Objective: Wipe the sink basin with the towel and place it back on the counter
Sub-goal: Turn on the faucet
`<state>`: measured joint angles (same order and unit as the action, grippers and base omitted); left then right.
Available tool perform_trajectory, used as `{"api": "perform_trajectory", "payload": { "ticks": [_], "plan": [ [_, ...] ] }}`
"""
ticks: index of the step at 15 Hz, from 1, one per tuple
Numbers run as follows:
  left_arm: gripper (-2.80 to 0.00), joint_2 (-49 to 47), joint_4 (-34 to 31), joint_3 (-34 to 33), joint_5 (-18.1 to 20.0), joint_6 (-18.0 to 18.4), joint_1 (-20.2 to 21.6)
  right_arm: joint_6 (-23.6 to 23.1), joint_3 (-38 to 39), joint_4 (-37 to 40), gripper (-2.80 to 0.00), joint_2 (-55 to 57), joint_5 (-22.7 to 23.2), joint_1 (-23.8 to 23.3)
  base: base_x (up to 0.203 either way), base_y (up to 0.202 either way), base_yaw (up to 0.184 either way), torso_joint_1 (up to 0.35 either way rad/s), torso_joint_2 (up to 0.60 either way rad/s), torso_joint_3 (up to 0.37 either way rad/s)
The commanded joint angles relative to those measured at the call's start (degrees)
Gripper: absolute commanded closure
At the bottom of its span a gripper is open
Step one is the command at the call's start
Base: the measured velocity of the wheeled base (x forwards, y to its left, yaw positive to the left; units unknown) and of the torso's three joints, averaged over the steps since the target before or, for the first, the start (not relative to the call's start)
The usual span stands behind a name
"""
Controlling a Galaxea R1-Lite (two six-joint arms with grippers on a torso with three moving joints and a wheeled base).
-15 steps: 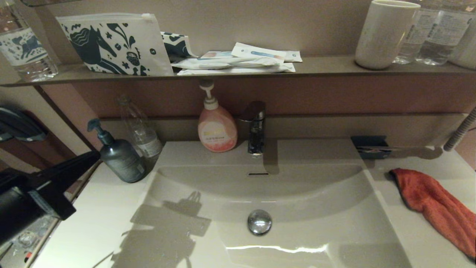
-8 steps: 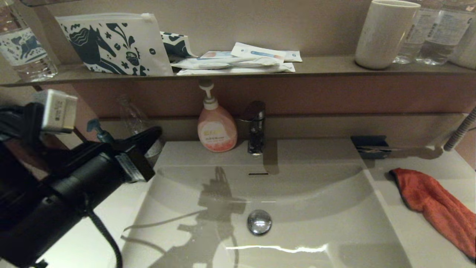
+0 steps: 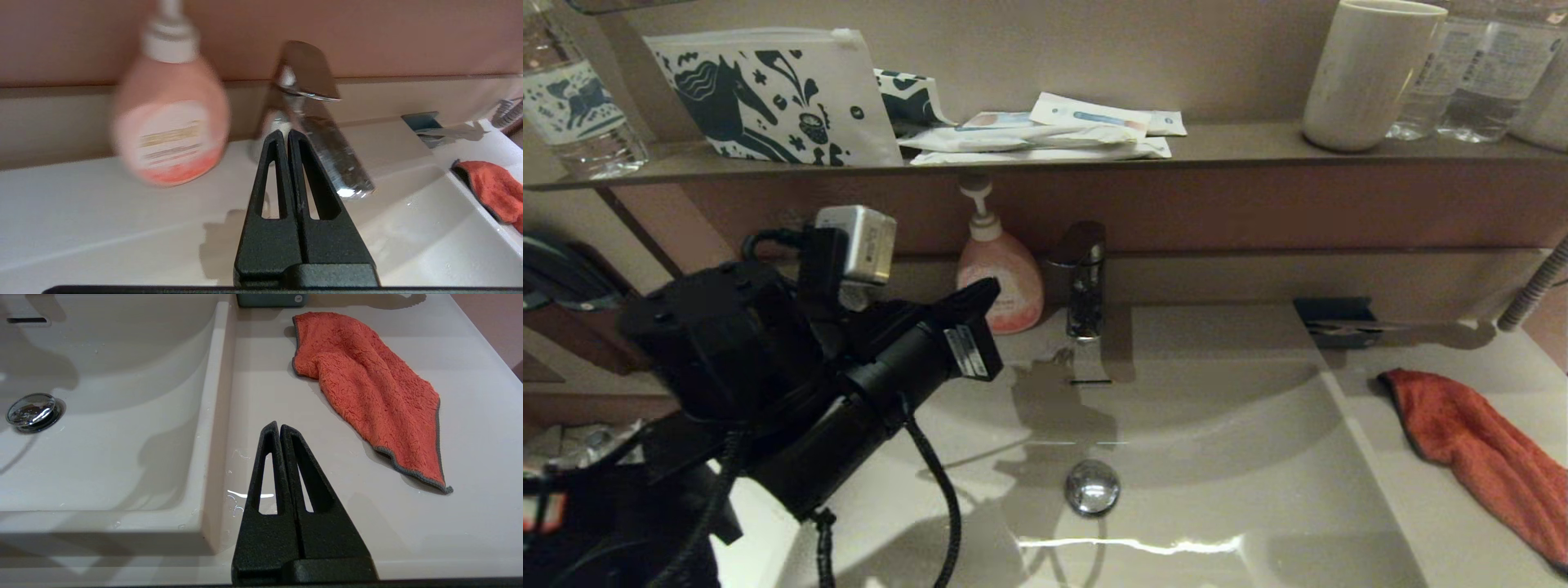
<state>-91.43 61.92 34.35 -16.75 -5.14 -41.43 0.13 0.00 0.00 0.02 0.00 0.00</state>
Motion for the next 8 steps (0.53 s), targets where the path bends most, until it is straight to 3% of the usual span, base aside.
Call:
{"api": "perform_trajectory", "payload": {
  "ticks": [1, 5, 8],
  "plan": [
    [0.00, -7.21, 2.21, 1.80, -0.18, 0.13, -1.20, -0.05, 0.00, 0.00, 0.00, -0.02, 0.00, 0.00, 0.000, 0.000, 0.000, 0.000, 0.00, 0.000],
    [0.00, -12.78, 4.55, 5.76, 0.05, 0.49, -3.16, 0.03, 0.00, 0.00, 0.00, -0.02, 0.00, 0.00, 0.000, 0.000, 0.000, 0.000, 0.00, 0.000],
    [0.00, -15.41, 4.37, 10.25, 1.42, 1.86, -2.44, 0.03, 0.00, 0.00, 0.00, -0.02, 0.00, 0.00, 0.000, 0.000, 0.000, 0.000, 0.00, 0.000]
  ]
}}
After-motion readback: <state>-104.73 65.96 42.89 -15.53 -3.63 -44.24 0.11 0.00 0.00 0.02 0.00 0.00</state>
